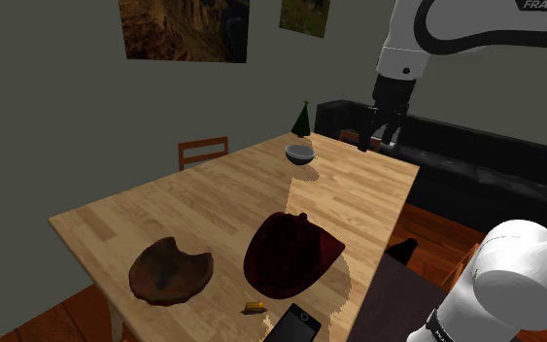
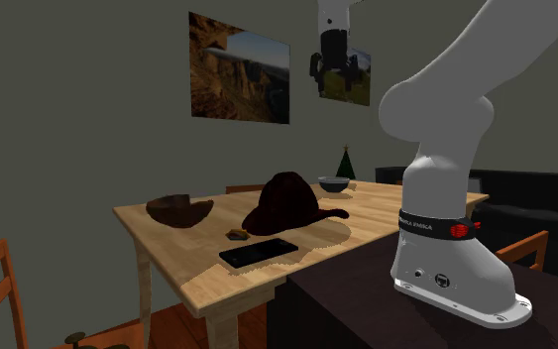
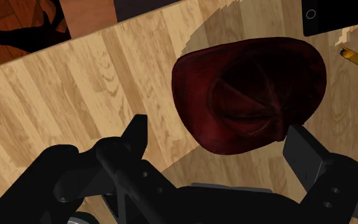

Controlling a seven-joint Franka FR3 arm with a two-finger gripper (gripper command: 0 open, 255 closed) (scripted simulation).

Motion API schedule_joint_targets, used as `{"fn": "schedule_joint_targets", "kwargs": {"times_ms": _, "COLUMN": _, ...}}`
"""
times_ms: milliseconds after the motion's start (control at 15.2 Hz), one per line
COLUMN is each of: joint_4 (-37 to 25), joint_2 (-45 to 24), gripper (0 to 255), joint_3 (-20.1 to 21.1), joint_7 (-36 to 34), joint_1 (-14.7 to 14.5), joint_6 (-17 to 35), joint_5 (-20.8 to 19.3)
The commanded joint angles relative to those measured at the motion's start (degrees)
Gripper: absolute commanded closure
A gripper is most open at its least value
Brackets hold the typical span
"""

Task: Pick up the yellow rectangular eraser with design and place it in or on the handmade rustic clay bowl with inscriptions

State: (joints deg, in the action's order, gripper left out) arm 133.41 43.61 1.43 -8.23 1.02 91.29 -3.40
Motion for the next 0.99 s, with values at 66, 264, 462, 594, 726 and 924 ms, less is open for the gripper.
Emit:
{"fn": "schedule_joint_targets", "kwargs": {"times_ms": 66, "joint_4": 1.62, "joint_2": 0.14, "gripper": 0, "joint_3": 0.69, "joint_7": -1.05, "joint_1": -0.25, "joint_6": 1.37, "joint_5": 0.61}}
{"fn": "schedule_joint_targets", "kwargs": {"times_ms": 264, "joint_4": 6.12, "joint_2": 0.1, "gripper": 0, "joint_3": 2.85, "joint_7": -4.17, "joint_1": -1.1, "joint_6": 5.65, "joint_5": 2.51}}
{"fn": "schedule_joint_targets", "kwargs": {"times_ms": 462, "joint_4": 10.06, "joint_2": -0.69, "gripper": 0, "joint_3": 5.15, "joint_7": -7.26, "joint_1": -2.07, "joint_6": 10.18, "joint_5": 4.48}}
{"fn": "schedule_joint_targets", "kwargs": {"times_ms": 594, "joint_4": 12.35, "joint_2": -1.67, "gripper": 0, "joint_3": 6.77, "joint_7": -9.31, "joint_1": -2.76, "joint_6": 13.38, "joint_5": 5.83}}
{"fn": "schedule_joint_targets", "kwargs": {"times_ms": 726, "joint_4": 14.37, "joint_2": -3.05, "gripper": 0, "joint_3": 8.44, "joint_7": -11.36, "joint_1": -3.49, "joint_6": 16.71, "joint_5": 7.16}}
{"fn": "schedule_joint_targets", "kwargs": {"times_ms": 924, "joint_4": 16.83, "joint_2": -5.89, "gripper": 0, "joint_3": 11.06, "joint_7": -14.44, "joint_1": -4.57, "joint_6": 21.98, "joint_5": 9.11}}
